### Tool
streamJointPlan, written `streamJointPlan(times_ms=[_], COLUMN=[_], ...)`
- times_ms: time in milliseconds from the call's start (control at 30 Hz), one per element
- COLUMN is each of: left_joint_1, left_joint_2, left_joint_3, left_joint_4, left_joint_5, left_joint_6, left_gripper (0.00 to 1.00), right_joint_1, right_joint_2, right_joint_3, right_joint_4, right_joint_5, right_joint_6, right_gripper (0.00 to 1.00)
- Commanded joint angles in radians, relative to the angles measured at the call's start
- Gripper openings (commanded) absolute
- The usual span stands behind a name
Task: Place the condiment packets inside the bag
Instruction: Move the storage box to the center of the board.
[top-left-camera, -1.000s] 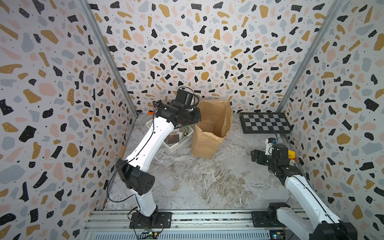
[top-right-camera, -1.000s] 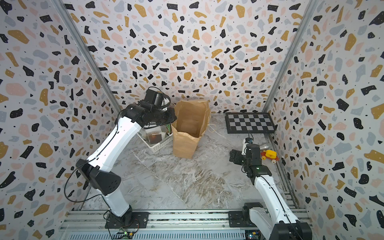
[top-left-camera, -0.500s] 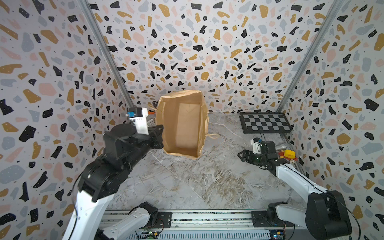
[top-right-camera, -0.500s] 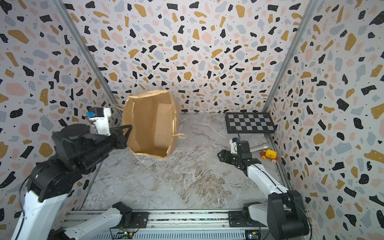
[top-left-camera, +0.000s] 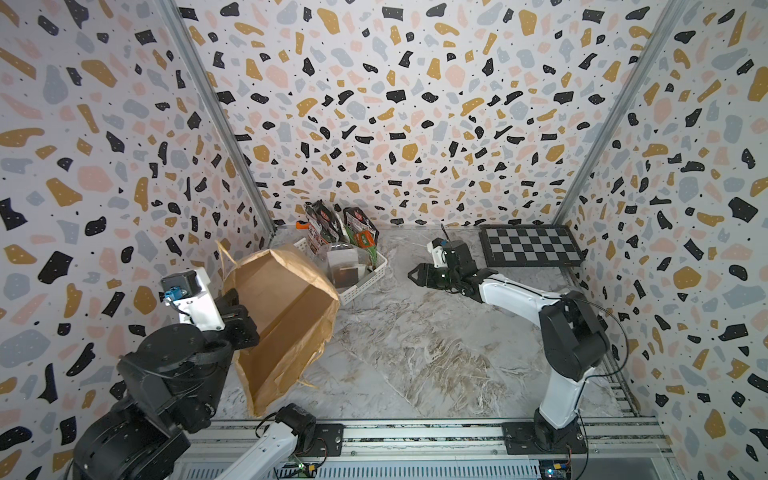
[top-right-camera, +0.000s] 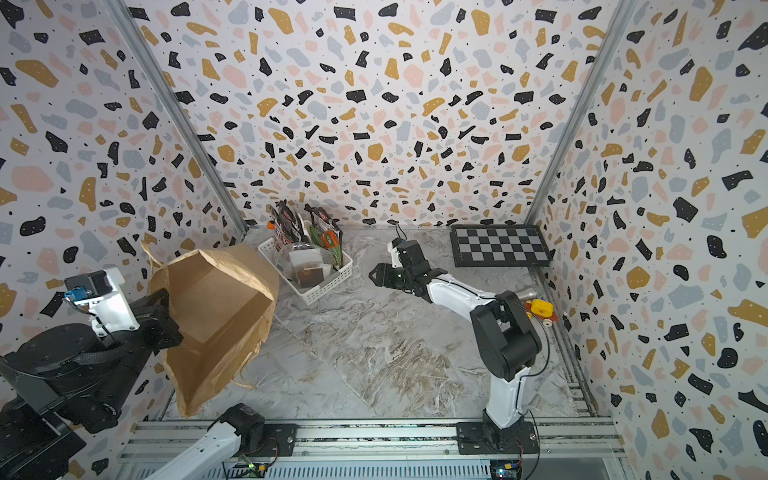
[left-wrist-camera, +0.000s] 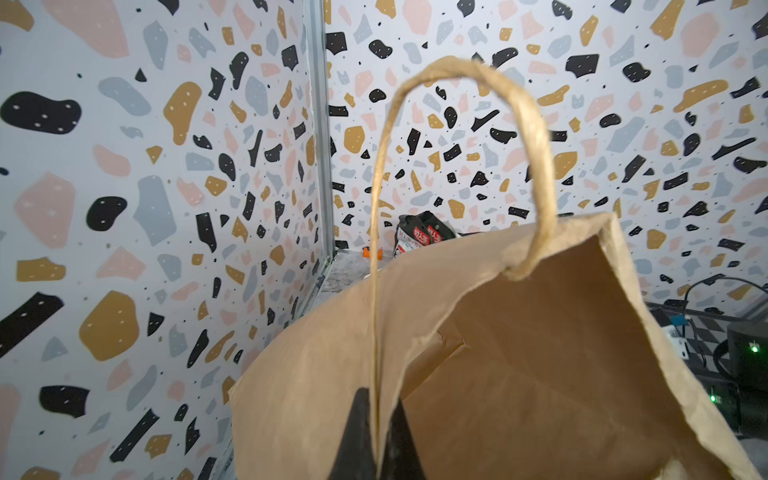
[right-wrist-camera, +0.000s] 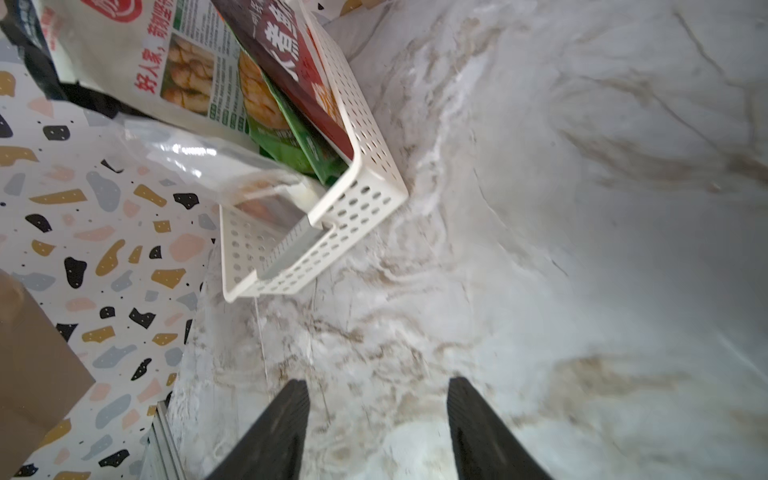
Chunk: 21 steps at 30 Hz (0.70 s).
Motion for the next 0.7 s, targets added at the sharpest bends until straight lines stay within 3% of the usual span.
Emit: streamJointPlan(times_ms=[0,300,667], left_joint_1=[0.001,0.001,0.001], left_joint_2=[-0.008,-0.033,-0.05], left_joint_3=[-0.012,-0.017,-0.059], left_joint_4=[-0.022,-0.046,-0.061], left_joint_5=[-0.05,-0.04,-0.012], left_joint_6=[0.025,0.049,0.055], left_gripper=[0.0,0.0,0.0], right_joint_1=[0.009,0.038,0.061], right_joint_2=[0.121,0.385,0.531], right_joint_3=[0.153,0.469,0.651], right_joint_4=[-0.014,0.023,-0.017], right_joint_5=[0.005,-0.022,-0.003], right_joint_6=[0.068,0.154,0.214], right_gripper=[0.55,0.5,0.47])
